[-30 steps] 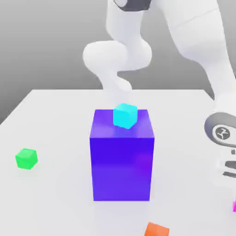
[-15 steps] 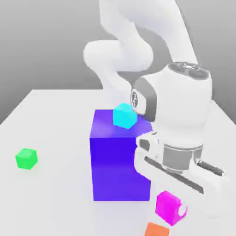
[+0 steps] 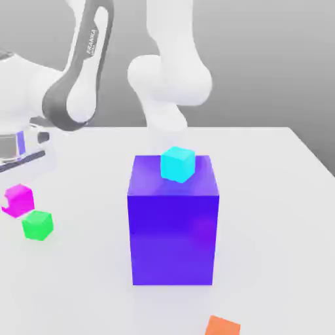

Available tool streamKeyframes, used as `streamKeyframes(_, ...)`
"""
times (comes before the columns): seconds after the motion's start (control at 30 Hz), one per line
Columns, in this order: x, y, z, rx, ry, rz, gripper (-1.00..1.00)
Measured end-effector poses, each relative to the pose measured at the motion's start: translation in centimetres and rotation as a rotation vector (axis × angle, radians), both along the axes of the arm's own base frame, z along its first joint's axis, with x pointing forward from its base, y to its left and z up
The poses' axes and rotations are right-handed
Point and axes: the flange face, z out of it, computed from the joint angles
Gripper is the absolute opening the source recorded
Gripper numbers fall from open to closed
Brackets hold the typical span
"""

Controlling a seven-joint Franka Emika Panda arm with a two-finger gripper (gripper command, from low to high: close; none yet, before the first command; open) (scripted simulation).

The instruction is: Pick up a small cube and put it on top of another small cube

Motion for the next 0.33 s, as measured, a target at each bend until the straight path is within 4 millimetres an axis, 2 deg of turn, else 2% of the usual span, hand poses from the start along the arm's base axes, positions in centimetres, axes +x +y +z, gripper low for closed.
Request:
streamKeyframes(0.07,-1.1,0.0,-1.7,0.017,0.002,-0.04,-1.0)
streamKeyframes(0.2,-1.3,0.1,-5.7,0.023,0.003,-0.05,-1.0)
streamKeyframes(0.23,-1.3,0.2,-6.6,0.023,0.003,-0.05,1.0)
streamKeyframes(0.33,-1.3,0.2,-6.6,0.023,0.003,-0.05,1.0)
